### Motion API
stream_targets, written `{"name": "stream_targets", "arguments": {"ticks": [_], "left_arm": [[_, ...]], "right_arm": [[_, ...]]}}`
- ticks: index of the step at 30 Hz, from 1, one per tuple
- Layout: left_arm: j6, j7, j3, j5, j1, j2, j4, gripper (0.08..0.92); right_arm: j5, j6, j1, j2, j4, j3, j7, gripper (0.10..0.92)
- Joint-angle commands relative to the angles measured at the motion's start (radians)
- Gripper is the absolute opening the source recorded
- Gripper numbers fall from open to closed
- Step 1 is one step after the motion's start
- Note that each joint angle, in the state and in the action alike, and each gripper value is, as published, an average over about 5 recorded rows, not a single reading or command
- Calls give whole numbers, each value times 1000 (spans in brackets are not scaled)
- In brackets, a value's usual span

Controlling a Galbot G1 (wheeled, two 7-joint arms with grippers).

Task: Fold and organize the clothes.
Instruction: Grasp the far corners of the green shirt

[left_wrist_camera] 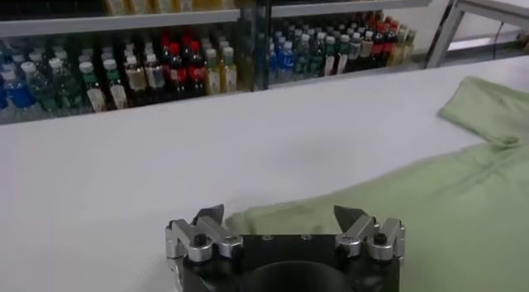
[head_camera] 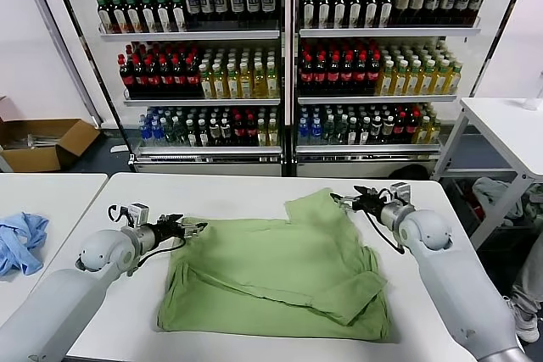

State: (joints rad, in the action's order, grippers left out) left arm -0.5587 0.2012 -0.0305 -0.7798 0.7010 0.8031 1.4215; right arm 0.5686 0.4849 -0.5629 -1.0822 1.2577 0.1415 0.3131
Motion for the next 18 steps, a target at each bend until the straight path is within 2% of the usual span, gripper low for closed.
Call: {"name": "stream_targets", "arguments": {"ticks": [1,9,14,18], "left_arm": [[3,16,32,6,-12,5,-44,823],[-1,20,34,6,-8,10,-46,823],[-1,23,32,5,-2,9,-36,810],[-2,27,25,1,11,7,-22,728]], "right_arm": [[-11,-11,88,-46,-127,-70,1,823],[-28,-1,108,-78,-210,-109,4,807],[-35,14,96,-80,-212,-119,2,689],[-34,13,84,-78,-195,-113,1,577]]}}
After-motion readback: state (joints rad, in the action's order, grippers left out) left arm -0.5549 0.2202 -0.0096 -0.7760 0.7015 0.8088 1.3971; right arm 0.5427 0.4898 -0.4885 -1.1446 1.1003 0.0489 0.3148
